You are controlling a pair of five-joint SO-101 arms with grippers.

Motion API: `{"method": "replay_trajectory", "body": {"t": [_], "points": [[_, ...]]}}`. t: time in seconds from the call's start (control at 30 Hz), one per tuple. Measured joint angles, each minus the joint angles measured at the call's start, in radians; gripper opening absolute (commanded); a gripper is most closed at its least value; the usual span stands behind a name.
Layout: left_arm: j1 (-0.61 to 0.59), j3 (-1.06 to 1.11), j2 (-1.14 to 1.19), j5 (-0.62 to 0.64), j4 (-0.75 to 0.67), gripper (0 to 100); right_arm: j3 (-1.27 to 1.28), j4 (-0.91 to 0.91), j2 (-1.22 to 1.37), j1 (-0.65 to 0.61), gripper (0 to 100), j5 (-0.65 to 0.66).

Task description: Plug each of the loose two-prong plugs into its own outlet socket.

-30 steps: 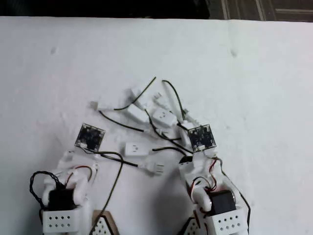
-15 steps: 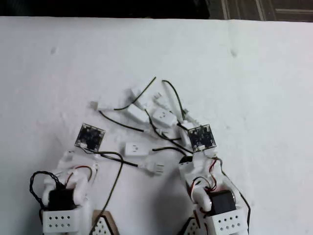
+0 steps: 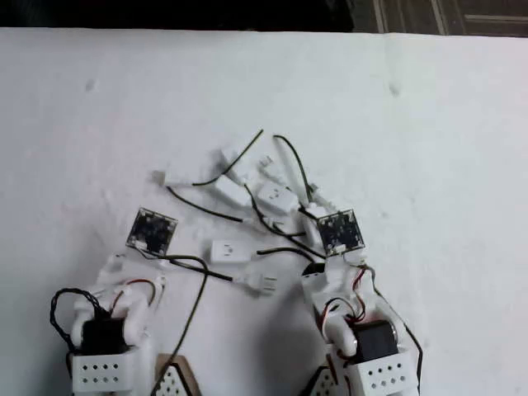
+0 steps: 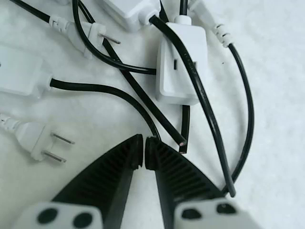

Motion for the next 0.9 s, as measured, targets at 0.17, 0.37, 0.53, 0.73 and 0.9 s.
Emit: {"method": "replay_trajectory", "body": {"t": [0.17, 0.37, 0.53, 0.73, 0.9], "points": [[0.000, 0.000, 0.000, 0.000, 0.000, 2, 0.000, 0.000, 0.000, 0.000, 1.8, 0.000], [0.000, 0.000, 0.000, 0.000, 0.000, 2, 0.000, 0.000, 0.000, 0.000, 1.8, 0.000], [0.006, 0.000, 0.000, 0.000, 0.017, 2, 0.000, 0.000, 0.000, 0.000, 1.8, 0.000], [0.008, -0.018, 0.000, 0.000, 0.051, 2, 0.000, 0.000, 0.000, 0.000, 1.8, 0.000], [0.008, -0.146, 0.000, 0.000, 0.051, 2, 0.000, 0.000, 0.000, 0.000, 1.8, 0.000]]}}
